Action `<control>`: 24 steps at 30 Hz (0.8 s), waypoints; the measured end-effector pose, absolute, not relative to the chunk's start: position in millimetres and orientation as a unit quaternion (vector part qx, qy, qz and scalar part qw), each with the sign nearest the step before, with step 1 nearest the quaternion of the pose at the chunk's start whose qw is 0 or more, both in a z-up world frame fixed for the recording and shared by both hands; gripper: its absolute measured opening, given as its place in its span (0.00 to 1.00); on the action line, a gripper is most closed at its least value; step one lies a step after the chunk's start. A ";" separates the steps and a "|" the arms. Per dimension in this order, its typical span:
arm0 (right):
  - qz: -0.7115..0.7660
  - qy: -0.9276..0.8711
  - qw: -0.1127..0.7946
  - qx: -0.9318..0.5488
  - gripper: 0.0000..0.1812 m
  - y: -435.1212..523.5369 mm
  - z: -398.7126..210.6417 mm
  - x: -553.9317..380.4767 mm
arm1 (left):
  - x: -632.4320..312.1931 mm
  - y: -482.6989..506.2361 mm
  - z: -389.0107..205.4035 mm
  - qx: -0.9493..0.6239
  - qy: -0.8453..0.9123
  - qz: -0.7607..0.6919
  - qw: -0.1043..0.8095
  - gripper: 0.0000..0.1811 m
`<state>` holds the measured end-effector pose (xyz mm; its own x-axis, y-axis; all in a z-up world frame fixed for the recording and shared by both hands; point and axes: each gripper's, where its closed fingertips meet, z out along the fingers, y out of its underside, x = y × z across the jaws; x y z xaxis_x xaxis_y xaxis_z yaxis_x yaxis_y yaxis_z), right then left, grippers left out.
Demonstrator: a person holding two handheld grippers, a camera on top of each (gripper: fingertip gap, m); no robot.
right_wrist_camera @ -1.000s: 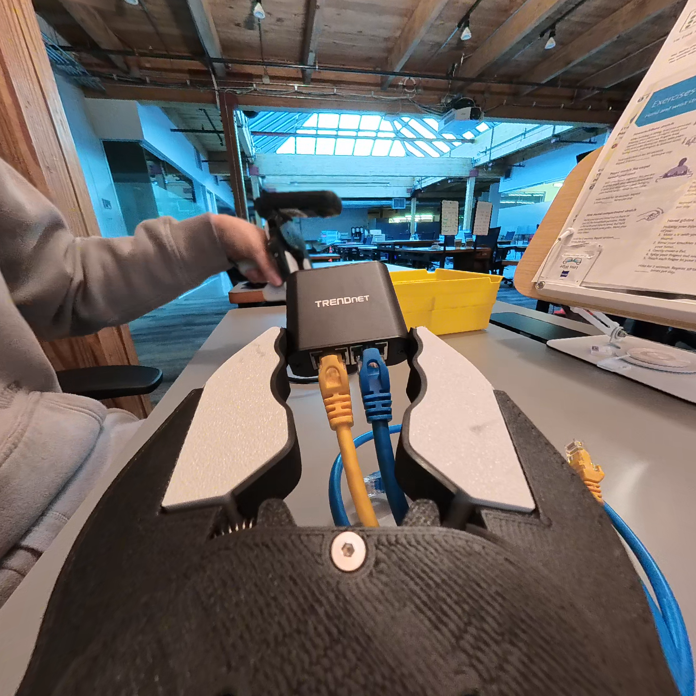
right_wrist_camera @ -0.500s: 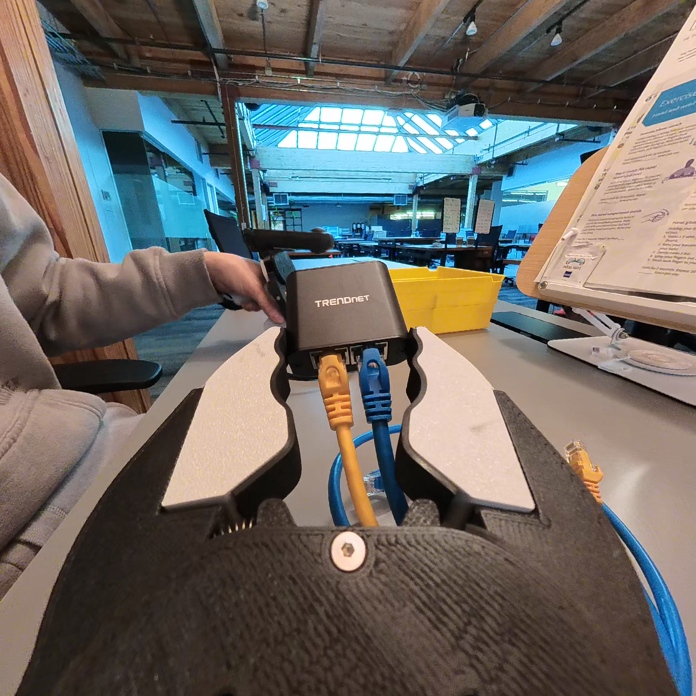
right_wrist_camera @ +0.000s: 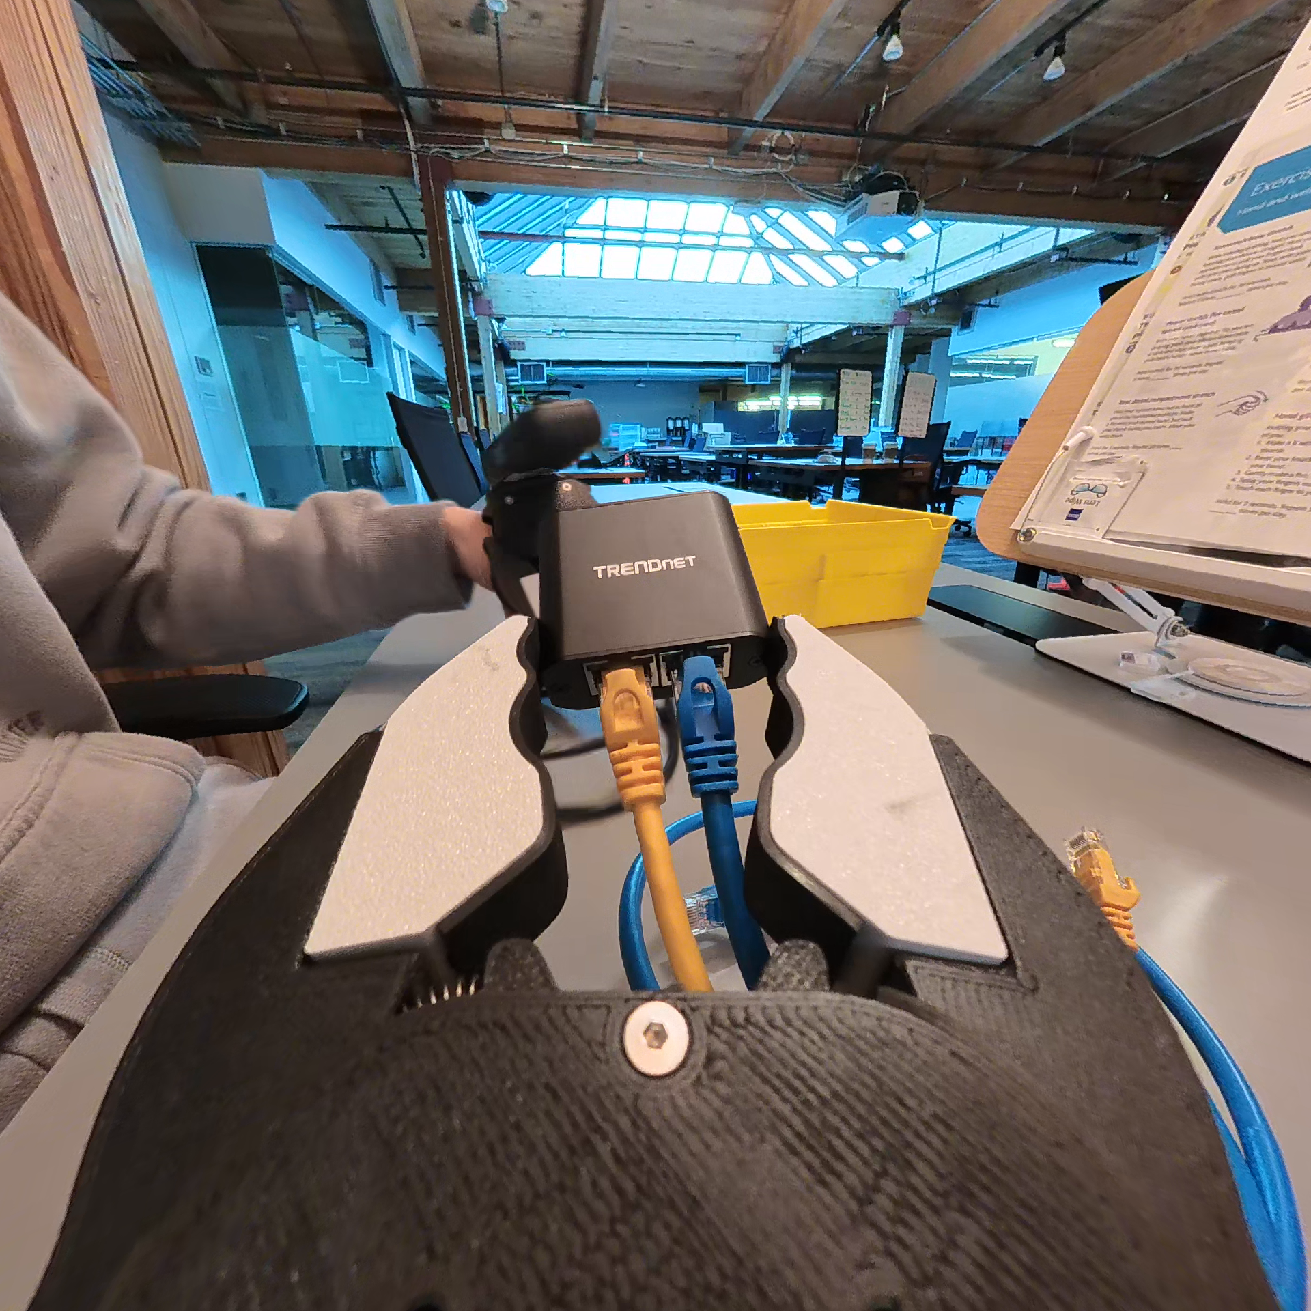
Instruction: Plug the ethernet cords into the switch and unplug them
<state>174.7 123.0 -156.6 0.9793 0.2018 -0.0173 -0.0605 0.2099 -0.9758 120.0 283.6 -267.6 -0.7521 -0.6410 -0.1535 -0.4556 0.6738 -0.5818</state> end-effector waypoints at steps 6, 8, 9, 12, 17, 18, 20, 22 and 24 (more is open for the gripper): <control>0.081 -0.060 0.775 -0.624 0.34 123.2 -157.0 173.6 | 127.0 243.9 -269.1 -0.263 0.915 -0.294 0.085 0.16; 0.081 -0.060 0.775 -0.623 0.34 123.0 -156.8 173.7 | 122.0 246.0 -267.3 -0.288 0.909 -0.296 0.062 0.15; 0.082 -0.059 0.776 -0.623 0.34 122.8 -156.6 173.7 | 114.8 246.8 -267.8 -0.293 0.908 -0.299 0.039 0.14; 0.087 -0.058 0.776 -0.623 0.34 122.9 -156.6 174.2 | 106.2 251.2 -273.0 -0.321 0.899 -0.299 0.009 0.13; 0.089 -0.061 0.774 -0.624 0.34 123.4 -157.0 173.2 | 111.5 251.9 -277.8 -0.342 0.891 -0.297 0.017 0.12; 0.089 -0.062 0.774 -0.624 0.34 123.4 -157.0 173.1 | 111.7 251.3 -279.3 -0.340 0.894 -0.293 0.014 0.12; 0.088 -0.062 0.774 -0.624 0.34 123.2 -156.9 172.9 | 113.6 250.1 -279.5 -0.341 0.895 -0.288 0.012 0.11; 0.088 -0.062 0.774 -0.624 0.34 123.2 -156.9 172.9 | 115.6 248.1 -279.3 -0.351 0.891 -0.286 0.001 0.12; 0.089 -0.063 0.774 -0.624 0.34 123.4 -157.0 172.6 | 117.6 246.2 -279.1 -0.368 0.885 -0.286 -0.016 0.11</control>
